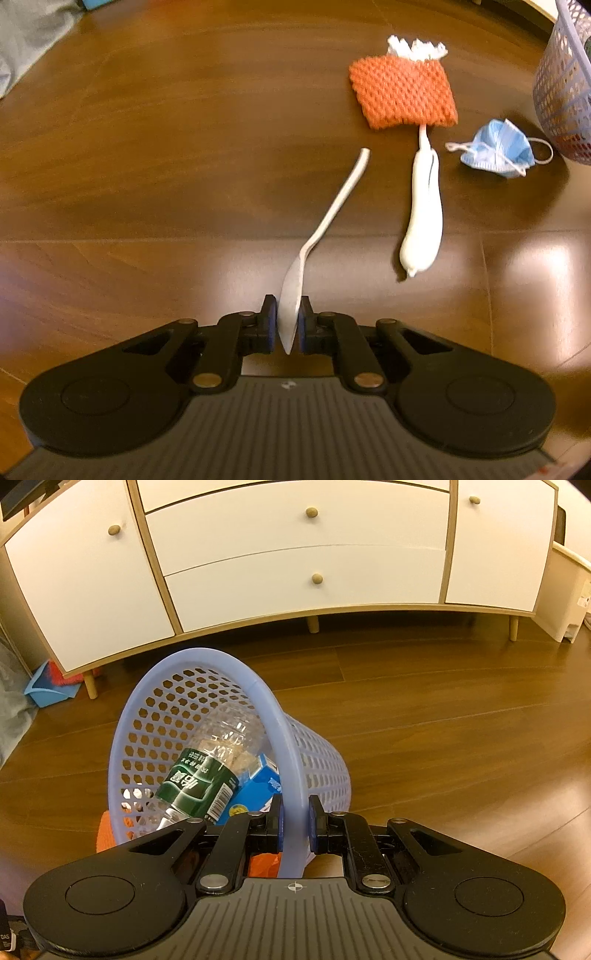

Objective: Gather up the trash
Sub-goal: 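Grasp the white plastic spoon with the left gripper, then carry the spoon to the wastebasket and release it with the left gripper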

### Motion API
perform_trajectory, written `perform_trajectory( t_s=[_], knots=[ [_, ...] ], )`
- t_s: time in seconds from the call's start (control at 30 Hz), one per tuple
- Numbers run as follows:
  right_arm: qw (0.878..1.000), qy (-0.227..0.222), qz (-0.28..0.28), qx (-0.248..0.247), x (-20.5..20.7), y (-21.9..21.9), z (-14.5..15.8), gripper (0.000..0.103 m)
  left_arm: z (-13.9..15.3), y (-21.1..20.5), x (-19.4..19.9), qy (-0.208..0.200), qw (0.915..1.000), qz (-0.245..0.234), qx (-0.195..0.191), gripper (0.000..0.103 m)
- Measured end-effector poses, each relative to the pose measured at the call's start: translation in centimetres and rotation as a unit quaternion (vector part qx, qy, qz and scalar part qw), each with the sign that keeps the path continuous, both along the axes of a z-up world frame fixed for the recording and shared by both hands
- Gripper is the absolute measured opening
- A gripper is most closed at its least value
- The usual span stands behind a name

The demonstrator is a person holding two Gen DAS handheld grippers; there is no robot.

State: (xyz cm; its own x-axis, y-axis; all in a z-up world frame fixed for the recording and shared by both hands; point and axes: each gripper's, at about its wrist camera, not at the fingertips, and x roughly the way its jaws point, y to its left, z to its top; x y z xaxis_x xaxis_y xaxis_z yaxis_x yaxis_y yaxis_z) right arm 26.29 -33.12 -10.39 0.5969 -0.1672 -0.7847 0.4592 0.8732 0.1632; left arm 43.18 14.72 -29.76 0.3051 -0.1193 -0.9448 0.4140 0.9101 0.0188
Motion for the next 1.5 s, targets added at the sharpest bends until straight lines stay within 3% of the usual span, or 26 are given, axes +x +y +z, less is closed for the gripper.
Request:
perform_trajectory(
  t_s=[0.33,0.63,1.1,1.5],
  knots=[
    [1.000,0.001,0.006,0.003,0.1,0.0,0.1,0.009,1.1,-0.5,0.3,-0.013,0.9998,0.003,-0.012,0.007],
    [1.000,0.001,0.007,0.006,0.1,-0.3,0.1,0.009,5.0,-2.6,0.0,-0.044,0.9973,-0.020,-0.054,0.007],
    [1.000,0.000,0.001,0.011,0.1,-0.4,0.1,0.009,12.5,-10.5,-1.4,-0.071,0.9838,-0.095,-0.135,0.007],
    [1.000,-0.001,-0.005,0.021,0.0,-0.5,0.0,0.009,15.8,-18.0,-1.7,-0.073,0.9696,-0.149,-0.179,0.007]
  ],
)
